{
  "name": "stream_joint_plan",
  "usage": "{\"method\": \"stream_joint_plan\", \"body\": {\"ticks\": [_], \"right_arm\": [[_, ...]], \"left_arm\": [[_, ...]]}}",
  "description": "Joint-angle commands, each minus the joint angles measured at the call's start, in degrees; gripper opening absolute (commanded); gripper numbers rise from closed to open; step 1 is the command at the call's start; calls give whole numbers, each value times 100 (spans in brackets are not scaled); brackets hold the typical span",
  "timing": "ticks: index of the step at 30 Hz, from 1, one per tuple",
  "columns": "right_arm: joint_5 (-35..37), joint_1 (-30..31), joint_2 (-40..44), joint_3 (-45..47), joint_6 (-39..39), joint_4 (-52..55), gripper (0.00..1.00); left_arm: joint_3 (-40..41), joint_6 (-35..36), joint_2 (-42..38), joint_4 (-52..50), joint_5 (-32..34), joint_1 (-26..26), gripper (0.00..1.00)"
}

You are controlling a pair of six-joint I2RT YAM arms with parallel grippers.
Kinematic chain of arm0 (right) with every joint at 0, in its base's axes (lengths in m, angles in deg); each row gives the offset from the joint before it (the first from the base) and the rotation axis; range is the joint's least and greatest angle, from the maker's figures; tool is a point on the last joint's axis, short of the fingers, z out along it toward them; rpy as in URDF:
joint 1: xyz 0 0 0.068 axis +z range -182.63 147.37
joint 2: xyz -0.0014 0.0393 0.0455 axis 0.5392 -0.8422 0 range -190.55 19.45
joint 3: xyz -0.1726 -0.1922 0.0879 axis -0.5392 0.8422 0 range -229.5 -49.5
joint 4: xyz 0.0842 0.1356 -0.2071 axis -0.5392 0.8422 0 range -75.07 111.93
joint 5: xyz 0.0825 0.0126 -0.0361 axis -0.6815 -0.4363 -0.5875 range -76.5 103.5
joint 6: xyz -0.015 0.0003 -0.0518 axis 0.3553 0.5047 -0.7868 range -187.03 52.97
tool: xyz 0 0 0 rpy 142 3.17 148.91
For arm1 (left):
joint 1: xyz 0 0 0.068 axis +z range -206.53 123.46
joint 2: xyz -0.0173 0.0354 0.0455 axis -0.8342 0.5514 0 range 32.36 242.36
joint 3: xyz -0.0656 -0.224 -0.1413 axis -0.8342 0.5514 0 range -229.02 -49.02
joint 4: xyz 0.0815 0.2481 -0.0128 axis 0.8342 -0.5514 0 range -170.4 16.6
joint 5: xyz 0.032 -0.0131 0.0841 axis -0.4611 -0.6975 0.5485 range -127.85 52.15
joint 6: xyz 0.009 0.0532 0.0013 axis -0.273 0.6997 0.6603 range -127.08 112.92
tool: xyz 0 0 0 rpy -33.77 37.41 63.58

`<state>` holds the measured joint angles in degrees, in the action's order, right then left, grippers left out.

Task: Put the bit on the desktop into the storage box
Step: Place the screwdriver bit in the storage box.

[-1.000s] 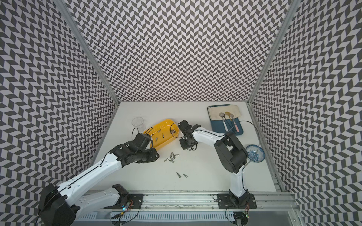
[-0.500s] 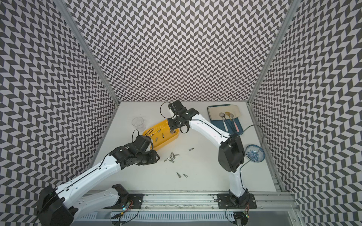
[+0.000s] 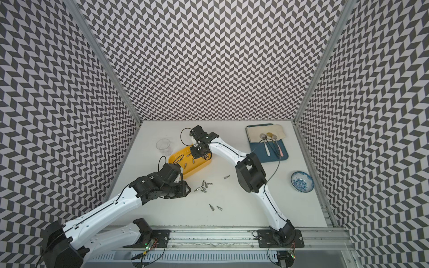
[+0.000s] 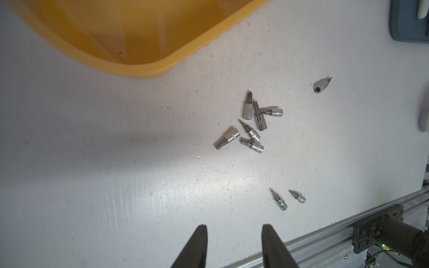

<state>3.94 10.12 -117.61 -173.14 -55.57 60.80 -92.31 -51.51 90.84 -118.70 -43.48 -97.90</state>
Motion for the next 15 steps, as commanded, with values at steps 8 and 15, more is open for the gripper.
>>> {"method": "stream_joint_plan", "body": {"ticks": [8,15], "right_arm": [[248,33,-531,-311,-162,-280,0],[323,26,-743,-325,-214,-245,0]], "left_arm": [[-10,-90,101,-43,122,-499,42],[-53,-216,449,331,130,-977,43]]}}
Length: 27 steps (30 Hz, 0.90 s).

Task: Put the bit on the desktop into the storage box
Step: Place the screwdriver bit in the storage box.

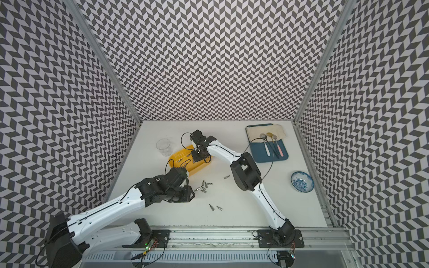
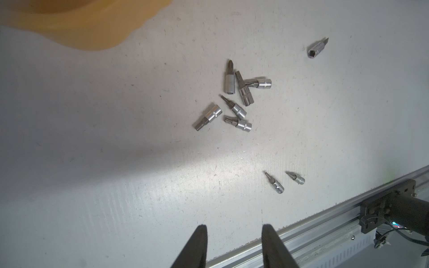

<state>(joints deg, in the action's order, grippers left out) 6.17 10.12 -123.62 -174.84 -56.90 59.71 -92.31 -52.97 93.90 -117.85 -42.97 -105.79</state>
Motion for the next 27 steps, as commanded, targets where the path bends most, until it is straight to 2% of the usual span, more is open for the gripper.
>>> {"method": "stream_joint_plan", "body": {"ticks": [1,8,16,20,27], "right_arm": [[112,31,-168,-162,-81,-120,0],[224,33,-209,-179,-125,-66,5],[-4,15,-78,-192,-82,-151,30],[-75,6,42,-219,-46,-180,35],[-103,-24,403,-179,-37,-196,48]], "left_arm": [[-80,-82,239,312,79,-273,43],[-213,9,937,622,95,-907,43],[-502,27,1369,776,120,-1195,43],[-675,-31,1670,579,258,-1312,43],[-868,-192,2010,530,390,-1442,43]]}}
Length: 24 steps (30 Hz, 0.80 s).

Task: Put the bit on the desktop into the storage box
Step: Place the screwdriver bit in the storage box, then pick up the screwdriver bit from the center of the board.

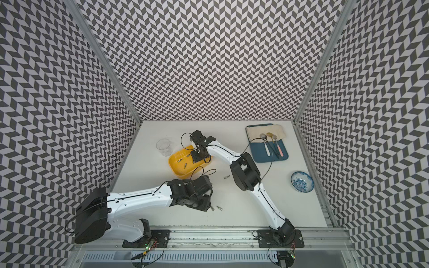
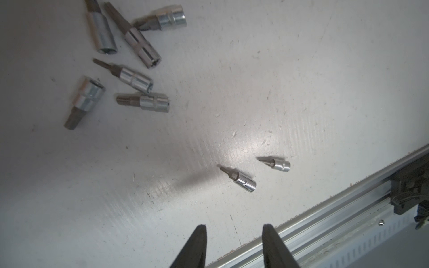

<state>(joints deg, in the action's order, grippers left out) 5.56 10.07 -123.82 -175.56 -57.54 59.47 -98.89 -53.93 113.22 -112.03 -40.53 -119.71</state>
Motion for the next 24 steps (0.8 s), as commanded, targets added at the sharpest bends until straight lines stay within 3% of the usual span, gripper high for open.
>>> {"method": "stream_joint_plan", "body": {"ticks": [1,11,24], "right_arm": [[-40,-16,475,-100,26,-189,49],[112,-215,986,-73,145,-261,52],[186,-577,1782,698,114,-246,53]], "left_arm": [[-241,-105,124,-72,168,-59,44],[-501,-129,627,-184,284,-142,44],[-754,-106,1181,-315,368,-265,44]]}}
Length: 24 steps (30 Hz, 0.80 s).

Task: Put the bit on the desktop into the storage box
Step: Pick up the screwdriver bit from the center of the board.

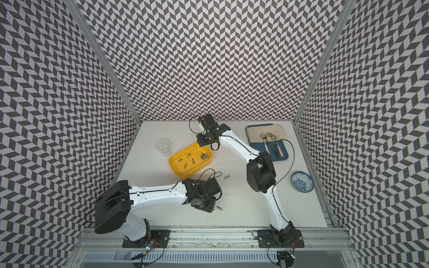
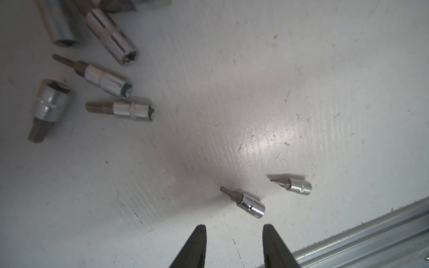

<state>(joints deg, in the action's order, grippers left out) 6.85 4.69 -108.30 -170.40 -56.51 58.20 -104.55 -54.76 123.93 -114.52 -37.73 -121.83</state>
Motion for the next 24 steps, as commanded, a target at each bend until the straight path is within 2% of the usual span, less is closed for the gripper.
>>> {"method": "stream_joint_plan", "body": {"ticks": [1,24], "right_arm": [[58,-56,256,220,11,-100,53],[69,-273,845,1153,-107,-191,53]], "left_arm": [[-195,-13,148,-58,91,-52,44],[-451,63,641,48,49,-66,44]]}}
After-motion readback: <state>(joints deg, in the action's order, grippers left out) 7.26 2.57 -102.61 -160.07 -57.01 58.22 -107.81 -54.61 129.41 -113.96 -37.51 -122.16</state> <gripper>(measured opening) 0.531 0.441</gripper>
